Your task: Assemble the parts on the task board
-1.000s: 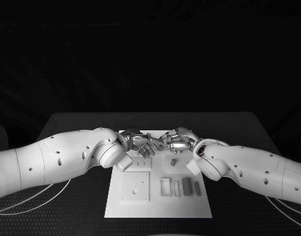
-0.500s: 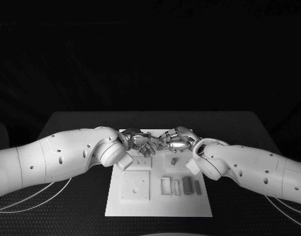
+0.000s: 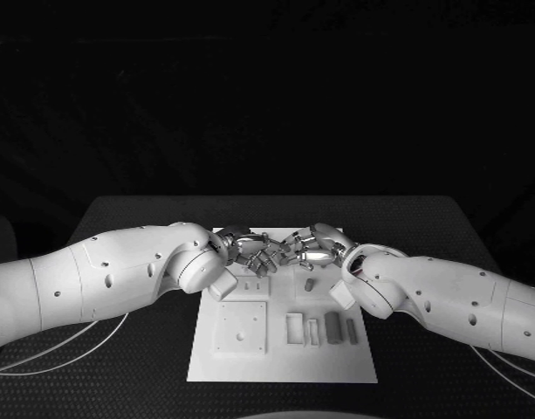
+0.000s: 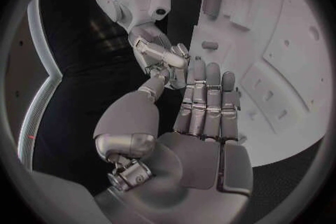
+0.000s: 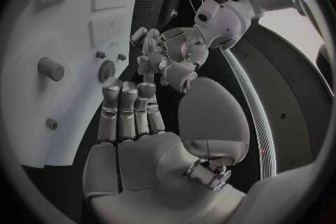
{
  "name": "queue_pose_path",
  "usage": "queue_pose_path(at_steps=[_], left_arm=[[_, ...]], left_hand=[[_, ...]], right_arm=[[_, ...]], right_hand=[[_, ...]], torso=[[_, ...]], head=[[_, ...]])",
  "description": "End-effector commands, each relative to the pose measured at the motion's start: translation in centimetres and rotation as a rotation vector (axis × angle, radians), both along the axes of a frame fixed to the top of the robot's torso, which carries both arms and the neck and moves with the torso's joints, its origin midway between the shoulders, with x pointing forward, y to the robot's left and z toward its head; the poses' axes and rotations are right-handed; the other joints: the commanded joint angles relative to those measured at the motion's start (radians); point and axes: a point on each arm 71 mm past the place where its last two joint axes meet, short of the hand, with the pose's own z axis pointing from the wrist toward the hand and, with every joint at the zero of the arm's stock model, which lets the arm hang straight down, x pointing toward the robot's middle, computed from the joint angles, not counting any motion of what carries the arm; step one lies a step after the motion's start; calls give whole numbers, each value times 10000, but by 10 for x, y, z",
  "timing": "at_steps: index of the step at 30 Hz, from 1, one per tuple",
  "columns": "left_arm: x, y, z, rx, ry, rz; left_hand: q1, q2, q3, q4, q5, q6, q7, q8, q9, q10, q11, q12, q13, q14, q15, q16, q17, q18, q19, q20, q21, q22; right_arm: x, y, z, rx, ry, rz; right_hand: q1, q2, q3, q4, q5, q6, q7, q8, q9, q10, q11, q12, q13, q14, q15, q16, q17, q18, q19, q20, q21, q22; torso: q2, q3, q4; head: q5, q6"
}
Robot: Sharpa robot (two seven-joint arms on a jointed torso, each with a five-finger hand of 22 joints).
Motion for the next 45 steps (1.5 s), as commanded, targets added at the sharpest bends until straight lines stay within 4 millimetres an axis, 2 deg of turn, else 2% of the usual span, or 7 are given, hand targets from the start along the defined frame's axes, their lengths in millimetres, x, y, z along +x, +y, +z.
queue_pose_path(at_steps=[1, 14, 24, 29, 35, 38, 45], left_arm=[[0, -1, 0, -55, 131, -145], [-1, -1, -1, 19, 272, -342], [-1, -2, -1, -13, 294, -440], [-1, -2, -1, -28, 304, -481], [-1, 0, -1, -65, 313, -445], [-1, 0, -1, -94, 365, -437], [-2, -1, -1, -120, 574, -509]], left_hand=[[12, 118, -17, -126, 141, 219, -81, 123, 50, 185, -60, 67, 38, 46, -28, 7, 49, 48, 49, -219, -58, 153], [-443, -122, -226, 78, 132, 543, -278, 400, 500, 422, -234, 461, 300, 205, -229, 398, 328, -8, 245, -410, -53, 200], [-419, -10, -214, 126, 478, 631, -422, 722, 1354, 367, -366, 1083, 695, 185, -366, 810, 579, -98, 292, -557, 45, 227], [-243, 124, -164, -86, 636, 596, -426, 732, 1587, 288, -370, 1208, 766, 144, -374, 862, 605, -134, 259, -573, 87, 228], [177, 369, 42, -652, 1288, 603, -431, 704, 1859, 239, -376, 1338, 818, 107, -360, 892, 609, -152, 228, -561, 161, 230], [410, 200, 654, -579, 819, 636, -431, 632, 2006, 230, -374, 1390, 813, 117, -344, 890, 589, -152, 255, -540, 198, 221], [497, 20, 939, -698, 1080, 622, -411, 543, 2137, 192, -357, 1418, 800, 88, -314, 887, 576, -152, 222, -505, 242, 228]], right_arm=[[-1, 2, 1, 93, -16, 203], [-2, 4, 1, 139, -7, 286], [-3, 5, 1, 153, 30, 351], [-3, 5, 1, 152, 55, 379], [-3, 5, 1, 151, 89, 421], [-3, 6, 1, 152, 101, 439], [-3, 6, 1, 155, 125, 473]], right_hand=[[-30, 105, -4, -70, 60, 559, 504, 50, 795, -68, -33, 39, 7, -55, -2, 46, -12, 69, -47, -5, 5, 11], [-39, 120, -12, -86, 82, 559, 504, 43, 807, -68, -32, 44, 8, -60, 0, 52, -16, 69, -51, -2, 8, 12], [-49, 129, -18, -95, 89, 557, 505, 37, 815, -70, -31, 47, 8, -63, 2, 55, -19, 69, -54, 0, 9, 12], [-53, 135, -21, -100, 93, 557, 506, 35, 819, -71, -31, 48, 7, -66, 3, 56, -20, 69, -57, 1, 10, 12], [-57, 140, -24, -106, 97, 557, 506, 32, 823, -72, -30, 48, 7, -68, 3, 58, -22, 69, -59, 2, 10, 12], [-60, 144, -26, -109, 99, 555, 506, 30, 826, -74, -30, 49, 7, -70, 4, 58, -23, 69, -61, 3, 10, 12], [-66, 155, -29, -117, 104, 555, 507, 27, 832, -77, -29, 49, 6, -74, 5, 60, -25, 69, -65, 5, 10, 11]], torso=[[6, -1, 0], [2, 4, -2], [4, 4, -8], [0, 1, -3], [3, -1, 1], [-1, -3, 0], [5, -4, 1]], head=[[1, -16], [20, -92], [11, -143], [5, -163], [-6, -194], [-14, -206], [-18, -246]])
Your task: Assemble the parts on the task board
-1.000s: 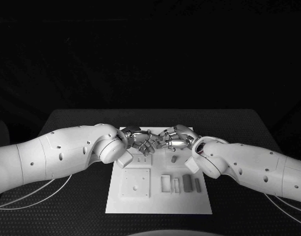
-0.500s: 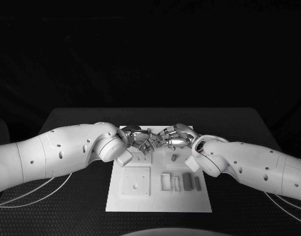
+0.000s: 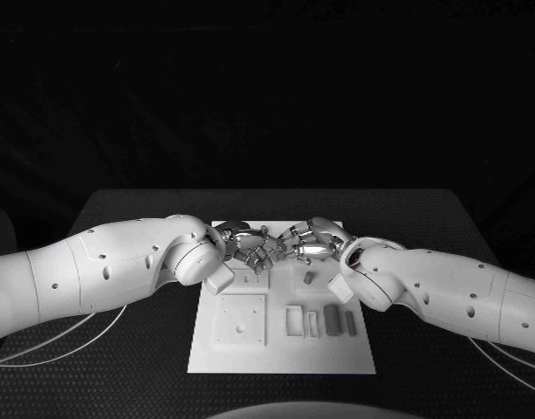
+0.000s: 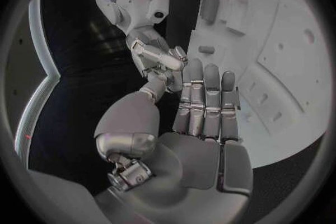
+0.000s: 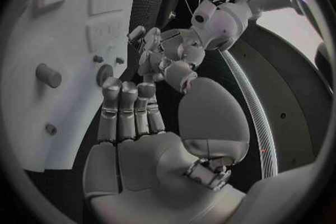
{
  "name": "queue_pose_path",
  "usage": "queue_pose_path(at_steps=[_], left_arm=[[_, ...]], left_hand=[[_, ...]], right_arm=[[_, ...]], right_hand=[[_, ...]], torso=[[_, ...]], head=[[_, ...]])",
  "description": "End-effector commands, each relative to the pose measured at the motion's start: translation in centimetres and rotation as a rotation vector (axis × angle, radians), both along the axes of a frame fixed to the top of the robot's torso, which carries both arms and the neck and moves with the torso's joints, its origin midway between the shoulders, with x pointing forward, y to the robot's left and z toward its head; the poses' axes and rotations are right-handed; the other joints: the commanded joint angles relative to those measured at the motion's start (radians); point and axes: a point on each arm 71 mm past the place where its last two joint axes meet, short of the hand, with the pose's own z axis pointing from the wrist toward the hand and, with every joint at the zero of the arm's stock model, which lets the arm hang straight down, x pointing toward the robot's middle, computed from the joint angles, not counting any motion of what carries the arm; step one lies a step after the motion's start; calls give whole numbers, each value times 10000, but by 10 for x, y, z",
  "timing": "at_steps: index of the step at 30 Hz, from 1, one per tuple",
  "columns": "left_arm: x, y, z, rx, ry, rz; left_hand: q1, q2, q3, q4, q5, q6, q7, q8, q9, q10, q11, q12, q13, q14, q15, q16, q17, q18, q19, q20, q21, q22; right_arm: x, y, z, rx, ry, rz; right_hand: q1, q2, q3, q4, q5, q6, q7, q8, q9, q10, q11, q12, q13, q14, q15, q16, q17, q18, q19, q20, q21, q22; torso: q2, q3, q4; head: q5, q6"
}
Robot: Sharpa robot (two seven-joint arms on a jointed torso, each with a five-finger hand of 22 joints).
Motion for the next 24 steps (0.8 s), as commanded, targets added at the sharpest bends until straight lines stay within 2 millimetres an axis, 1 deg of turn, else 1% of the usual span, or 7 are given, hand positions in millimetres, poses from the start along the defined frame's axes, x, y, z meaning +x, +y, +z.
queue_pose_path(at_steps=[1, 13, 16, 18, 19, 21, 24], left_arm=[[-2, -4, 1, -204, 224, -226], [0, -3, 1, -133, 249, 45], [1, -2, 0, -157, 321, 280], [2, -1, 0, -133, 303, 402], [2, 0, 0, -113, 289, 458], [2, 0, 0, -98, 267, 522], [2, 1, 0, -37, 271, 631]], left_hand=[[32, -47, 73, 1, 52, 0, -17, -69, 26, -93, 16, 61, -9, -79, 33, 26, -11, -152, 23, -450, 40, 230], [326, 260, 407, -273, 105, 170, -86, -59, 205, 31, -32, 170, 9, -59, 42, 71, -2, -152, 11, -431, 109, 230], [345, 246, 457, -343, 220, 291, -136, -36, 268, 142, -74, 230, 19, -26, 33, 110, 12, -152, 23, -431, 146, 231], [323, 205, 486, -409, 540, 387, -177, -33, 318, 226, -106, 271, 20, 6, 21, 156, 30, -152, 31, -436, 191, 235], [316, 204, 493, -427, 614, 415, -187, -33, 333, 252, -115, 284, 20, 15, 16, 169, 35, -152, 35, -440, 207, 236], [295, 190, 501, -470, 786, 474, -205, -33, 365, 309, -136, 312, 21, 51, -2, 215, 53, -152, 52, -453, 248, 238], [259, 170, 511, -543, 1052, 571, -239, -37, 416, 399, -169, 355, 21, 101, -34, 283, 80, -152, 79, -483, 324, 240]], right_arm=[[-1, 2, 0, 83, 51, 243], [-1, 0, -1, 43, 140, 307], [0, -1, -1, 39, 144, 343], [0, -1, -1, -14, 80, 414], [0, -1, -1, -49, 31, 452], [0, -1, -1, -71, -25, 474], [0, -2, -1, -101, -116, 555]], right_hand=[[-12, 102, 24, -64, 66, 554, 507, 26, 833, -41, 8, 49, 6, -75, 5, 60, -11, 93, -66, 5, 10, 11], [-58, 72, -10, -130, 107, 395, 555, -91, 838, -136, 57, 4, -16, -160, 31, 34, -41, 93, -139, 32, -27, -2], [-304, -32, -344, -261, 585, -452, 891, -591, 681, -462, 378, -98, -52, -463, 137, -4, -45, 93, -361, 122, -127, -9], [-429, -104, -592, -307, 805, -979, 1080, -890, 580, -738, 626, -167, -75, -707, 237, -52, -61, 89, -561, 200, -229, -19], [-423, -119, -730, -323, 886, -1255, 1247, -1043, 525, -955, 724, -214, -92, -895, 332, -102, -85, 83, -707, 255, -313, -31], [-397, -140, -889, -326, 952, -1466, 1337, -1156, 484, -1122, 816, -214, -98, -1050, 427, -119, -108, 76, -838, 320, -378, -34], [-370, -224, -1212, -323, 1091, -2079, 1600, -1479, 336, -1720, 1077, -409, -244, -1596, 701, -320, -274, 3, -1347, 528, -720, -103]], torso=[[5, -1, 0], [0, 6, -3], [-3, 4, -4], [-4, 3, -3], [-4, 3, -3], [-1, 2, -1], [0, 1, -2]], head=[[0, -12], [7, -85], [15, -100], [19, -110], [19, -110], [17, -123], [22, -135]])
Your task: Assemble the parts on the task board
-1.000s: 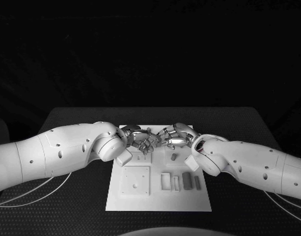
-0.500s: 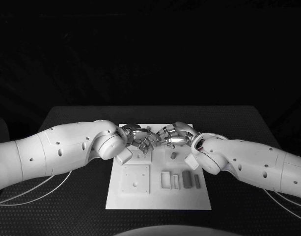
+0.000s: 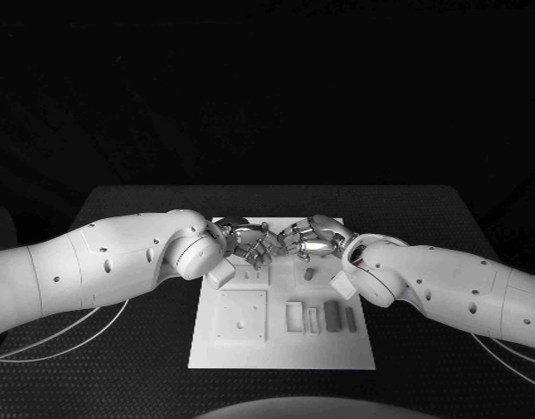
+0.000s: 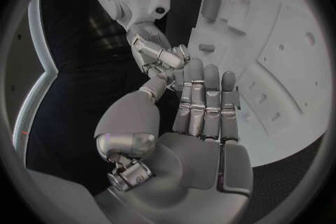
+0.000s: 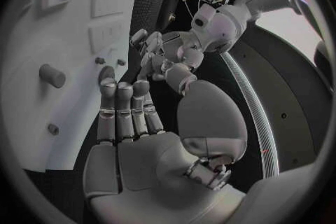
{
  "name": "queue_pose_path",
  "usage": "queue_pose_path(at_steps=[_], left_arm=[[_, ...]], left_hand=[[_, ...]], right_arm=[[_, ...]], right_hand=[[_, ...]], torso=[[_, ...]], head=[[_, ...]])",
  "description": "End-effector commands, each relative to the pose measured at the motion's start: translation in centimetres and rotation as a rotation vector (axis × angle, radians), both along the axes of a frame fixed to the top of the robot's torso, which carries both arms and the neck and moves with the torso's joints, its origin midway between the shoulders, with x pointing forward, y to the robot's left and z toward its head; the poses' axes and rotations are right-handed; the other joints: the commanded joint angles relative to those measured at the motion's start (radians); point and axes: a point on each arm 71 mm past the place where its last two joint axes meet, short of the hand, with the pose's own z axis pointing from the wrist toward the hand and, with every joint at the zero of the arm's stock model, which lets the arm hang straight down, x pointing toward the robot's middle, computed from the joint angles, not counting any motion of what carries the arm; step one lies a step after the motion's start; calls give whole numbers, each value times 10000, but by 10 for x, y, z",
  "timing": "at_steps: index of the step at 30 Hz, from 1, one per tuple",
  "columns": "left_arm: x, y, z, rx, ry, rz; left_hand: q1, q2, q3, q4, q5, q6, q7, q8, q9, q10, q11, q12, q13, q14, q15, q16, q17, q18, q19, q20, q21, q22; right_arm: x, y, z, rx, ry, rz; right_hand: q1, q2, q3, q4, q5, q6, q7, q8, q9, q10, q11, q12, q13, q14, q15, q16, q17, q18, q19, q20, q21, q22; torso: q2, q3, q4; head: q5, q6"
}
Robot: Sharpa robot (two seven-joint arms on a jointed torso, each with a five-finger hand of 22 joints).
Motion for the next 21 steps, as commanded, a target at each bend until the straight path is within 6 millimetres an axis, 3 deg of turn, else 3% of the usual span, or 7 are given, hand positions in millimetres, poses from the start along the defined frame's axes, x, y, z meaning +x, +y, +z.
queue_pose_path(at_steps=[1, 7, 9, 11, 15, 17, 21], left_arm=[[1, 0, 0, -1, 37, 317], [4, 7, -1, 336, -55, 553], [5, 11, -1, 538, -59, 547], [6, 14, -1, 704, -88, 508], [9, 22, -2, 955, -169, 565], [11, 26, -1, 1150, -298, 589], [16, 33, 0, 1825, -838, 357]], left_hand=[[43, -43, 148, -205, 145, 282, -194, 29, 171, 161, -86, 66, 10, 83, -8, 76, 23, -152, 89, -491, 73, 239], [27, -46, 152, -230, 201, 311, -203, 13, 183, 194, -103, 81, 6, 117, -30, 121, 40, -152, 110, -509, 119, 241], [25, -51, 154, -238, 205, 314, -204, 4, 182, 203, -108, 84, 4, 127, -36, 133, 45, -152, 116, -516, 133, 241], [22, -54, 155, -241, 201, 316, -204, -4, 180, 209, -112, 84, 2, 135, -42, 143, 48, -152, 122, -521, 144, 242], [21, -68, 164, -252, 162, 333, -206, -32, 171, 238, -127, 91, -7, 158, -61, 175, 60, -152, 146, -543, 188, 243], [31, -73, 173, -264, 142, 341, -208, -45, 165, 248, -132, 92, -11, 164, -70, 187, 64, -152, 155, -554, 209, 243], [48, -75, 188, -275, 103, 351, -208, -72, 154, 270, -141, 99, -16, 174, -84, 208, 71, -152, 168, -570, 243, 243]], right_arm=[[-1, 1, 1, -17, -230, 361], [3, -8, 6, 36, -426, 409], [6, -14, 8, 242, -397, 294], [11, -21, 13, 390, -439, 51], [23, -35, 30, 761, -607, -447], [32, -42, 40, 969, -704, -718], [52, -60, 60, 1058, -1134, -1293]], right_hand=[[40, -129, -224, 6, 65, -509, 341, -152, -81, -389, 162, -124, -133, -390, 217, -134, -138, 95, -362, 166, -251, -56], [74, -201, -576, 21, 278, -985, 369, -279, -175, -990, 185, -316, -531, -1065, 585, -218, -509, 83, -763, 447, -600, -121], [-46, -203, -762, 31, 416, -1173, 417, -294, -188, -1340, 277, -511, -775, -1446, 771, -339, -741, 81, -960, 549, -761, -145], [-520, -206, -1309, 27, 606, -1397, 428, -279, -168, -1665, 290, -734, -1088, -1850, 996, -463, -1032, 31, -1320, 675, -1067, -212], [-1032, -225, -1956, 81, 358, -1515, 361, -167, -111, -1713, 238, -755, -1393, -1988, 1082, -361, -1344, 96, -1372, 753, -1221, -249], [-1244, -221, -2070, 107, 143, -1570, 249, -107, -79, -1900, 219, -1032, -1682, -2216, 1169, -571, -1637, 71, -1596, 819, -1532, -379], [-1296, -70, -2112, 77, 172, -1559, 228, 98, -5, -1956, 270, -1531, -2375, -2380, 1309, -889, -2401, 78, -1753, 964, -2123, -662]], torso=[[1, -4, 5], [-3, 0, 18], [-2, 0, 14], [1, -1, 9], [6, 5, 5], [5, 4, -1], [-1, -1, -15]], head=[[8, -15], [31, -38], [46, -44], [58, -47], [77, -41], [87, -38], [109, -18]])
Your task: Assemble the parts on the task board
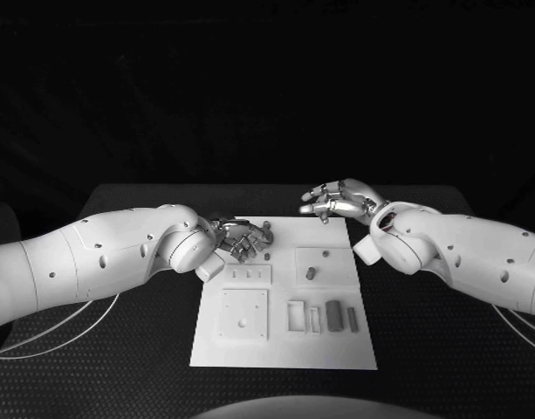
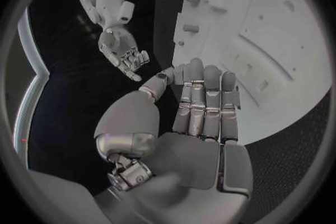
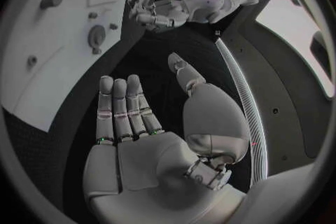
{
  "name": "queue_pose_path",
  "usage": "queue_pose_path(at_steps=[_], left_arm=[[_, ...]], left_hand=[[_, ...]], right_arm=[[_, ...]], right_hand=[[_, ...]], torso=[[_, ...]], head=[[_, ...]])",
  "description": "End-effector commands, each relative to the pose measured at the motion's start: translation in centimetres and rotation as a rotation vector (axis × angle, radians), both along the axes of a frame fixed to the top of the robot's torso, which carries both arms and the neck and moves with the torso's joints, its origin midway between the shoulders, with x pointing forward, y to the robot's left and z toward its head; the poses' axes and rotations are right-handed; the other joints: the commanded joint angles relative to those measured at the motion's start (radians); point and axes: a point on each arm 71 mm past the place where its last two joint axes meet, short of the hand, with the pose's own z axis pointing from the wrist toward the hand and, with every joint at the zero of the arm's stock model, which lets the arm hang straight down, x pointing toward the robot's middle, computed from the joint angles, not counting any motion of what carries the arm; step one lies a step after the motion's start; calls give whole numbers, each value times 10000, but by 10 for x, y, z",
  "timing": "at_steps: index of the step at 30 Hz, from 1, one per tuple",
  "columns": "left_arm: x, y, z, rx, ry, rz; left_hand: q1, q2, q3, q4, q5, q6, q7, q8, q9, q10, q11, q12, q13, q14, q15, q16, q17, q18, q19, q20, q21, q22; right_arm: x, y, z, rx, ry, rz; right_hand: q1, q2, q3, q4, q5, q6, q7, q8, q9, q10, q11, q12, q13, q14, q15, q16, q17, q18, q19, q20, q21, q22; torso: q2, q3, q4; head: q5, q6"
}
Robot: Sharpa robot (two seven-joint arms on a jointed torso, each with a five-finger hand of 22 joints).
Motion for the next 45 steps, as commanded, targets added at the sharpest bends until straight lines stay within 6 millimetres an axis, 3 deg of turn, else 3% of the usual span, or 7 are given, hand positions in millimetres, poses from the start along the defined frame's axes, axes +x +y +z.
queue_pose_path(at_steps=[1, 10, 17, 21, 28, 32, 45], left_arm=[[5, 4, 3, 1103, -777, -520], [11, 12, 7, 2566, -1515, -862], [10, 13, 5, 3496, -920, -983], [10, 13, 7, 4030, -1072, -1028], [6, 10, 3, 4440, -880, -1463], [7, 6, 3, 4770, -1003, -1666], [7, -4, 3, 5151, -1144, -1894]], left_hand=[[87, -48, 194, -260, -54, 257, -201, -74, 7, 204, -150, 63, -13, 86, 8, 79, 20, -151, 64, -567, 79, 248], [186, -46, 151, -256, -155, 324, -193, -286, -62, 431, -409, 832, 375, 325, -342, 831, 294, -68, 534, -899, 917, 267], [330, -46, 48, -274, 1, 512, -421, -538, -74, 390, -765, 4086, 2441, 740, -1395, 3109, 1260, 326, 1555, -1662, 3253, 254], [338, -13, 48, -280, 106, 553, -502, -544, 6, 703, -872, 4774, 2798, 1244, -1578, 3536, 1375, 475, 1947, -1867, 3812, 248], [371, -87, 133, -322, 284, 607, -554, -602, 32, 964, -933, 5184, 2983, 1746, -1664, 3789, 1443, 658, 2334, -2043, 4329, 218], [521, -195, 492, -223, -410, 589, -548, -692, -1, 1068, -929, 5283, 3029, 1941, -1666, 3844, 1493, 769, 2536, -2068, 4529, 189], [458, -266, 677, -150, -475, 616, -542, -735, -14, 1122, -924, 5343, 3064, 2037, -1664, 3871, 1548, 823, 2632, -2058, 4639, 182]], right_arm=[[14, -13, 14, 592, -160, -334], [61, -45, 58, 459, -1117, -1315], [78, -57, 66, -47, -1408, -1712], [81, -57, 70, -154, -1522, -1755], [88, -60, 71, -302, -1587, -1921], [92, -61, 71, -379, -1589, -2025], [94, -57, 71, -409, -1460, -1976]], right_hand=[[-57, 128, 23, 2, 42, -47, 21, 115, 34, -110, 137, -540, -574, -171, 116, -412, -617, 34, -206, 111, -569, -290], [-306, 441, 355, 65, 433, 98, 40, 412, -47, -11, 829, -4076, -3764, -492, 933, -3601, -4003, -149, -1015, 778, -4067, -2472], [-244, 527, 383, 258, 573, 212, 131, 459, -214, 682, 837, -5594, -4847, 110, 839, -5029, -5207, -31, -852, 932, -5018, -3097], [-205, 495, 363, 270, 573, 190, 204, 440, -243, 711, 873, -5690, -4879, 135, 872, -5095, -5259, -34, -859, 937, -5061, -3097], [-162, 463, 344, 291, 569, 186, 202, 434, -270, 714, 881, -5798, -4893, 123, 892, -5171, -5314, -50, -894, 944, -5112, -3089], [-146, 446, 328, 320, 592, 176, 164, 427, -289, 691, 861, -5888, -4898, 103, 891, -5225, -5353, -69, -934, 949, -5144, -3072], [-62, 423, 291, 534, 633, 66, 86, 414, -388, 656, 814, -6789, -4893, 58, 971, -5993, -5826, -230, -1318, 939, -5425, -2905]], torso=[[0, 4, -18], [20, 35, 14], [46, 32, 35], [71, 51, 30], [87, 61, 29], [81, 62, 46], [95, 75, 13]], head=[[18, 20], [9, 63], [36, -36], [33, -132], [-4, -219], [-1, -276], [-53, -390]])
